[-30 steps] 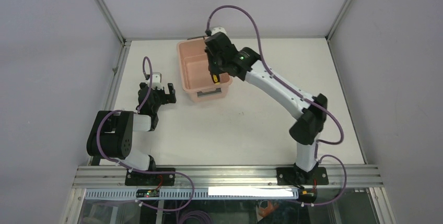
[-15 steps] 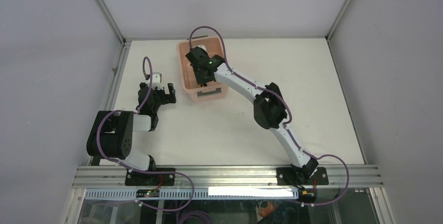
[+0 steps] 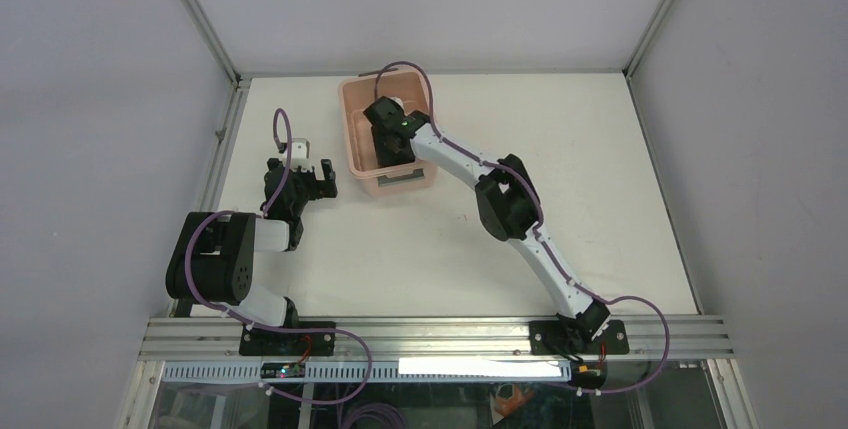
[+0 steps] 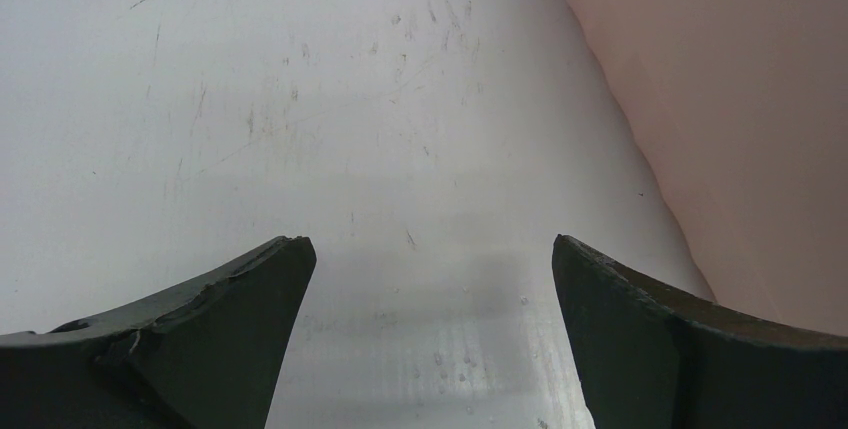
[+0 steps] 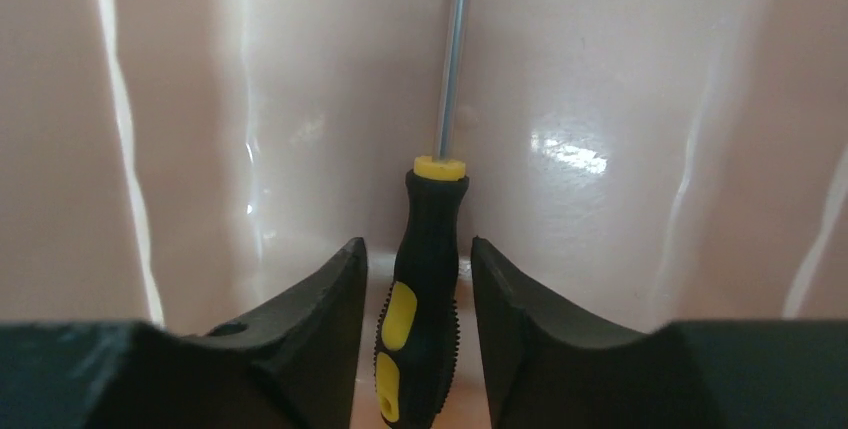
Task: Put the screwdriver in the bin
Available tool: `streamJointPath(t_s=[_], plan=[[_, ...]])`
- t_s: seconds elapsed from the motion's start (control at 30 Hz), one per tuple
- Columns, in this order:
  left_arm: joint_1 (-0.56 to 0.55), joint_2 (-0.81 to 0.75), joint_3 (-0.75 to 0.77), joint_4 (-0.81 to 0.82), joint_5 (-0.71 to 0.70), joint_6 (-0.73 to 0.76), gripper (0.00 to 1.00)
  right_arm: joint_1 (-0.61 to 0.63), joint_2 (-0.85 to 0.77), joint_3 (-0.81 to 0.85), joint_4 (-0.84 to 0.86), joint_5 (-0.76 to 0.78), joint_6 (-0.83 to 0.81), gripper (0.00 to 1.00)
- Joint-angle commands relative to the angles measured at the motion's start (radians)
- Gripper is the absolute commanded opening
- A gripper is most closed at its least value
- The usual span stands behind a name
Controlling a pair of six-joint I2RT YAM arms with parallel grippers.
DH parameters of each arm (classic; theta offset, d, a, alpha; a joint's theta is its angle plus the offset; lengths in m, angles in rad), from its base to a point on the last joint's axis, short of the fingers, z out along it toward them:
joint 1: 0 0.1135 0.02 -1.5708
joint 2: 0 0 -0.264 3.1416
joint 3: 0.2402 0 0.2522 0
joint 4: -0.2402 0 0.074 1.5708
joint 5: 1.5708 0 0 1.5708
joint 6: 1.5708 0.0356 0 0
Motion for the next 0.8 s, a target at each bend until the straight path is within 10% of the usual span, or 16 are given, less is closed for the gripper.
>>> streamJointPath(t_s=[0.0,0.33,0.77], plan=[[-0.007,-0.022,0.011,0.027,0.009,-0.016,0.99,0.003,-0.119,0.079,0.027,-0.027,-0.034,0.48],[-0.006,-0.021,0.011,0.027,0.01,-0.016,0.99,0.019,-0.4,0.008,0.057,0.07,-0.185,0.97],[-0.006,-0.022,0.011,0.027,0.01,-0.016,0.99,-0.085,-0.782,-0.334,0.063,0.32,-0.227,0.99]])
